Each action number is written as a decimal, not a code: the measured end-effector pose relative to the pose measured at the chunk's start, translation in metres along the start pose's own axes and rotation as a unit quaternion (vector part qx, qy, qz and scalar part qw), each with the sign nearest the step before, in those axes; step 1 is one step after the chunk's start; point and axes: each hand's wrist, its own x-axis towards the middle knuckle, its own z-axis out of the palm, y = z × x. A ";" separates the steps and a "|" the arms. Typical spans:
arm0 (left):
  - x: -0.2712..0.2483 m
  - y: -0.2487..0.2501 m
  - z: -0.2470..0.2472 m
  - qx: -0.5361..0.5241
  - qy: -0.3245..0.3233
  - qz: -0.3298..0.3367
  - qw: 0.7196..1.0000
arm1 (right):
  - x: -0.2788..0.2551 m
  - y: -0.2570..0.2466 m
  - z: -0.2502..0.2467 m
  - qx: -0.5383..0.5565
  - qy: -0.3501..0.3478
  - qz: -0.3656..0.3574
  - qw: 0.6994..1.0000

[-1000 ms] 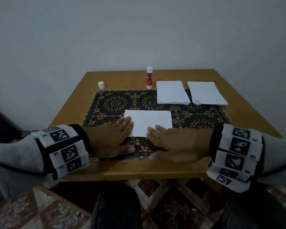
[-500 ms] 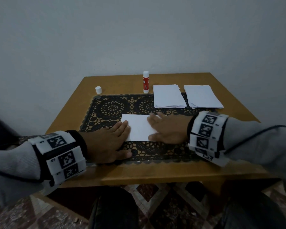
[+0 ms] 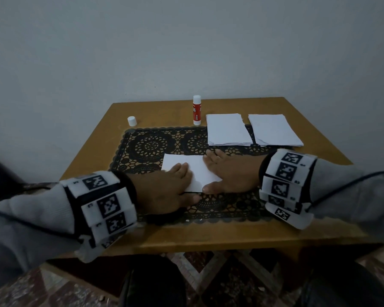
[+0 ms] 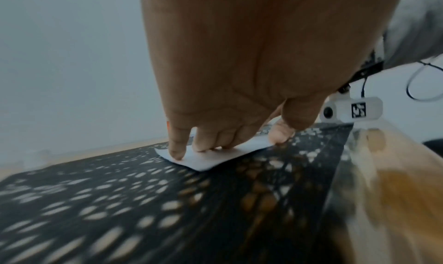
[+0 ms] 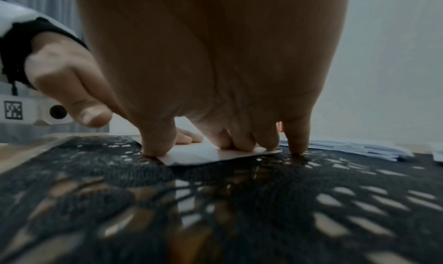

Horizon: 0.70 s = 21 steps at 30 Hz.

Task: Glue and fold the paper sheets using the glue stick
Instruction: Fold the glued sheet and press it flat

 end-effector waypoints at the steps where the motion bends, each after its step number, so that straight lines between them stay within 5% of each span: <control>1: 0.004 0.005 -0.005 -0.013 -0.002 0.008 1.000 | 0.001 0.000 0.001 0.002 0.004 -0.001 1.000; 9: 0.017 -0.042 -0.007 -0.008 0.004 -0.075 0.997 | 0.000 0.004 0.006 0.017 0.005 -0.002 1.000; 16: 0.011 -0.006 -0.002 -0.002 0.002 0.020 1.000 | -0.001 0.004 0.005 0.022 0.009 -0.003 1.000; 21: 0.012 -0.043 0.000 0.010 0.015 -0.055 0.998 | -0.003 0.006 0.008 0.019 0.005 -0.001 1.000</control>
